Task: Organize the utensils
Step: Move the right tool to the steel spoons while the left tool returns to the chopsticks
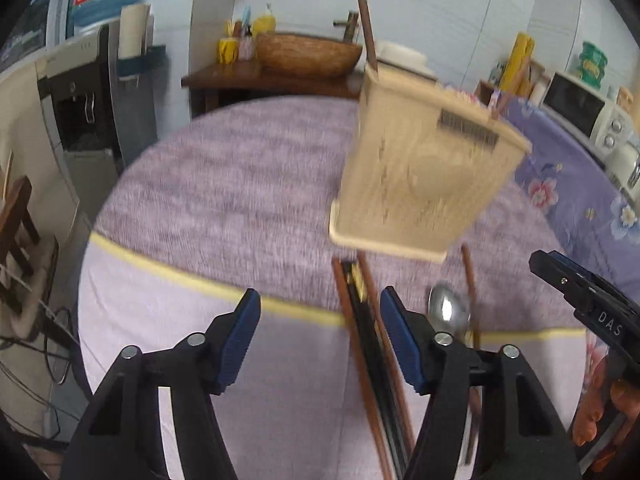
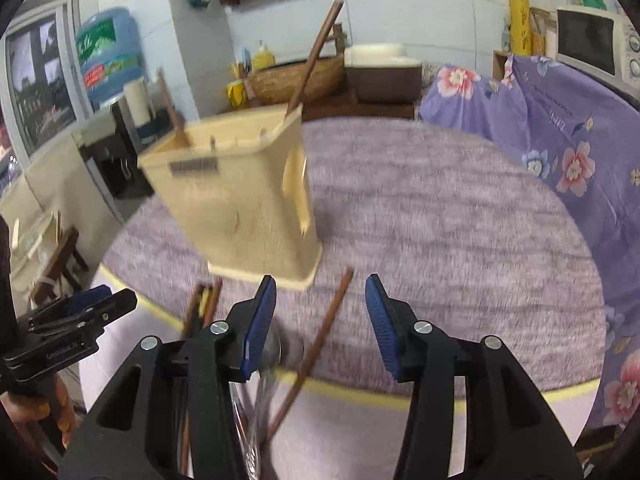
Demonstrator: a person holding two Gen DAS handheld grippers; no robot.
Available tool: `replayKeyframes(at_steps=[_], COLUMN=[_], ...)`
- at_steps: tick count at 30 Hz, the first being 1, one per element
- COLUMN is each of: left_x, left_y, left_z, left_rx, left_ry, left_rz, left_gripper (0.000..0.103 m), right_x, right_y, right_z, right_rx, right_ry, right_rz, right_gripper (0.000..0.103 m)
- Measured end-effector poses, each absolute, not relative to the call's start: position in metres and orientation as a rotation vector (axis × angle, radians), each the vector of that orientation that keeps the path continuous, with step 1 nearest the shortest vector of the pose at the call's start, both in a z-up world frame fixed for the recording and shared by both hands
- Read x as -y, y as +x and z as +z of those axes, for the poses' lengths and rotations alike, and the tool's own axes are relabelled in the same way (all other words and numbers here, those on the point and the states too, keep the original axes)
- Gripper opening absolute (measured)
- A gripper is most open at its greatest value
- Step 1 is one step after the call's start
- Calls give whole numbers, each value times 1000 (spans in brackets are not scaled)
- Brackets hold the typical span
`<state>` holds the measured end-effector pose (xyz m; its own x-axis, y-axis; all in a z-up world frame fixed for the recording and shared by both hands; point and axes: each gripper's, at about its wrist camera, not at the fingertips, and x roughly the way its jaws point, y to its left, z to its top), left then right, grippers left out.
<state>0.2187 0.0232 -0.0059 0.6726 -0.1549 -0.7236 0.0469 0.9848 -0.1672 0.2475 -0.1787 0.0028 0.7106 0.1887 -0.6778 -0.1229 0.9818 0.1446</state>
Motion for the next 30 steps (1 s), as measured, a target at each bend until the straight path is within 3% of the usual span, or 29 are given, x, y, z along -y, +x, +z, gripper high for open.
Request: replayKeyframes(at_steps=[9,30], left_x=[-7,-20], left_y=[202,200], left_z=[-40,-51], left_rx=[-905,-931], left_ry=[-90,-57], left_rz=[-137,-93], left_gripper=[47,39], right_x=[170,149], right_y=[218,218], right_z=[-32,-29], right_rx=[-812,-829], right_ry=[80,1], right_rz=[169,206], right_gripper=[47,47])
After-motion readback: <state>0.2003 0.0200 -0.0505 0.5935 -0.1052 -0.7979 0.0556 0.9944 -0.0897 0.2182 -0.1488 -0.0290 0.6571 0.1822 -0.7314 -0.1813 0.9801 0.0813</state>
